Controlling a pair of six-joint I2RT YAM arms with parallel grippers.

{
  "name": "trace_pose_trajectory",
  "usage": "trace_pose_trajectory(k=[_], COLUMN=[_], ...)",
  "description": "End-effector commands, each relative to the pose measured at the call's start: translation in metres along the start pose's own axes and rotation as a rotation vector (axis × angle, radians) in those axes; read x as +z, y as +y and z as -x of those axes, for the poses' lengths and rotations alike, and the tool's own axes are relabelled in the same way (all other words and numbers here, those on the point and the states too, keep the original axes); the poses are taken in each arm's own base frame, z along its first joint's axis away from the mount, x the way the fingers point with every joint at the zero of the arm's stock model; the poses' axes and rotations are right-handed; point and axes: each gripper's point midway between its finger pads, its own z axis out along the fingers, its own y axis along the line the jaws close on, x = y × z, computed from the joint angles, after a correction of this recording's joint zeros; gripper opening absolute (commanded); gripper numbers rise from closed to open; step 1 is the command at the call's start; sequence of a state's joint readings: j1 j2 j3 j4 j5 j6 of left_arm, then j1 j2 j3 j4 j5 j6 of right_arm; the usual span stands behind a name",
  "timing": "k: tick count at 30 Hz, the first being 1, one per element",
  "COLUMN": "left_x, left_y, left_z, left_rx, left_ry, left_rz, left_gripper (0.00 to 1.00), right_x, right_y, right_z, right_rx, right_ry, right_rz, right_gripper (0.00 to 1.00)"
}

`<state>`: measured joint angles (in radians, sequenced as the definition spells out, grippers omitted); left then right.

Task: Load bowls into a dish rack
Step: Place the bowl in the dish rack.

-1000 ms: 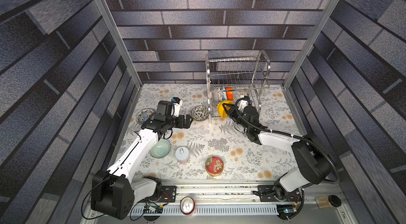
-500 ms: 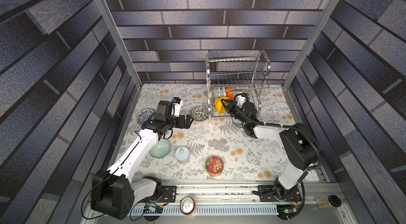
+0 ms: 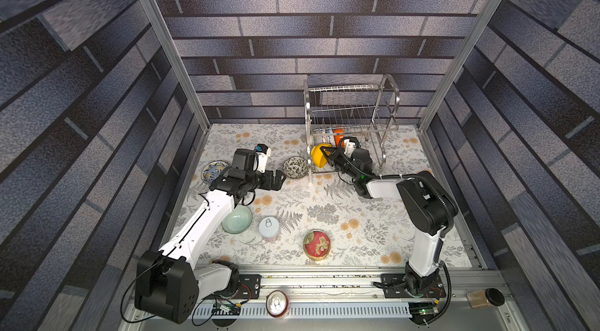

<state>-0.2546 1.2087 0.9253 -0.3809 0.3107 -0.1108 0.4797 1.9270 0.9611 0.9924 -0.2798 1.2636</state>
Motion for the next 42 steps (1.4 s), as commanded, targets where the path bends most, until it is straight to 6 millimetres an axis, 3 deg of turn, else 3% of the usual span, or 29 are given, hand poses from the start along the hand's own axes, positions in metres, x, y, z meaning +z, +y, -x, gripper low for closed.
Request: trace_pose_trajectory(k=[1, 15, 16, 21, 42], left_x=[0.004, 0.009, 0.009, 0.009, 0.009], left_y=[0.001, 0.005, 0.005, 0.005, 0.004], left_z=[-0.006, -0.007, -0.007, -0.007, -0.007], left_rx=[0.017, 0.006, 0.006, 0.006, 0.007], left_ry=[0.021, 0.038, 0.037, 0.039, 0.04], left_rz=[-0.003, -0.004, -0.004, -0.003, -0.012], left_gripper=[1.0, 1.0, 1.0, 1.0, 1.0], right_x=[0.005, 0.013, 0.016, 0.017, 0.006], right_y=[0.027, 0.019, 0.001, -0.009, -0.001], right_z=[0.011, 0.004, 0.001, -0.003, -0.018], right_rx=[-0.025, 0.014, 0.034, 0.055, 0.029], right_ry=[-0.005, 0.054, 0.065, 0.087, 0.228], right_rz=[0.11, 0.142, 0.115, 0.106, 0.158], right_gripper=[0.08, 0.08, 0.08, 0.08, 0.07])
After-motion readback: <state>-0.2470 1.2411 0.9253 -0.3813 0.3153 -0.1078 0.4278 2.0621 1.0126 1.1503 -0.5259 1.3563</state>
